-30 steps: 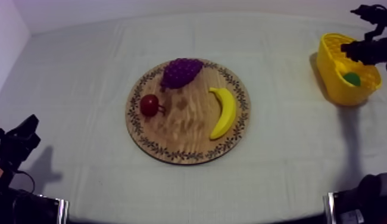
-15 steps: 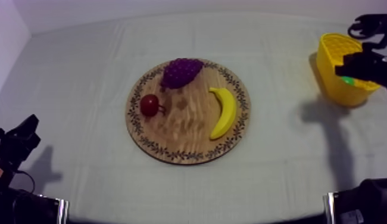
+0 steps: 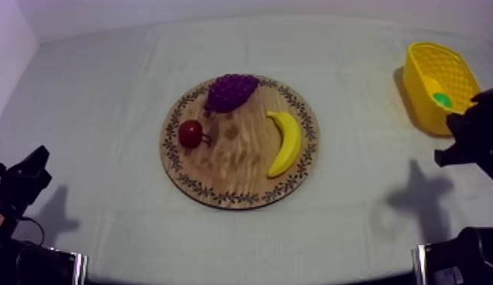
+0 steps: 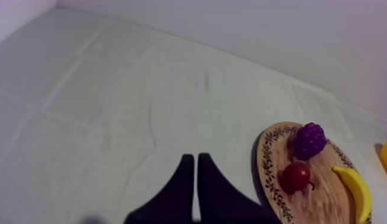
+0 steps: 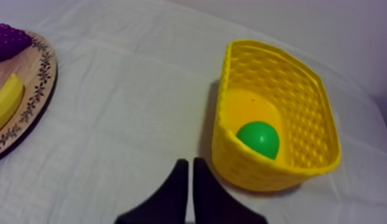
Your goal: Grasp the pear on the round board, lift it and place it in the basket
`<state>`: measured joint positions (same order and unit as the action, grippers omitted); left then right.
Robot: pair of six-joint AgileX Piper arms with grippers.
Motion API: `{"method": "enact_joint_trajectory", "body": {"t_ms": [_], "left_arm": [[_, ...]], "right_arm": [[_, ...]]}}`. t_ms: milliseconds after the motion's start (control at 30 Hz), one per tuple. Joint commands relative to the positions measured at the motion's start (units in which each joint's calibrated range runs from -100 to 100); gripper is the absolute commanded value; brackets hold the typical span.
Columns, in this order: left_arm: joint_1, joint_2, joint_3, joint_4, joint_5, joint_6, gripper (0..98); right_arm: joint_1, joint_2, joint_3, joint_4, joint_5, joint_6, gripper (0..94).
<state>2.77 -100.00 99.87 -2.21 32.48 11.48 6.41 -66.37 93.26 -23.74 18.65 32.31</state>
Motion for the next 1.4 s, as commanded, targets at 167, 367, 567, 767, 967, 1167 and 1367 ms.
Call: {"method": "enact_joint_trajectory", "body": {"t_ms": [167,367,567,767,967,1167,1367], "left_arm": [[0.01,0.0,0.02,-0.02,0.01,0.02,0.1],[0.01,0.0,0.02,-0.02,0.01,-0.01,0.1],[0.01,0.0,0.02,-0.02,0.01,0.0,0.1],[0.01,0.0,0.02,-0.02,0.01,0.01,0.1],[0.01,0.0,0.02,-0.02,0.01,0.02,0.1],[0.01,0.0,0.02,-0.02,0.01,0.01,0.1],[0.01,0.0,0.02,-0.02,0.01,0.0,0.1]], "right_arm": [[-1.7,-18.47,2.03,12.43,13.65,-14.7,0.2],[-2.81,-23.95,4.45,18.87,19.08,-22.69,0.2],[-3.91,-28.25,5.22,21.82,22.21,-26.24,0.2],[-3.79,-29.18,5.84,22.4,21.76,-26.61,5.5],[-3.61,-29.29,6.33,22.48,20.35,-27.09,1.9],[-3.58,-29.3,6.4,22.49,20.16,-22.81,0.6],[-3.58,-29.3,6.4,22.49,20.14,-20.39,0.4]]}}
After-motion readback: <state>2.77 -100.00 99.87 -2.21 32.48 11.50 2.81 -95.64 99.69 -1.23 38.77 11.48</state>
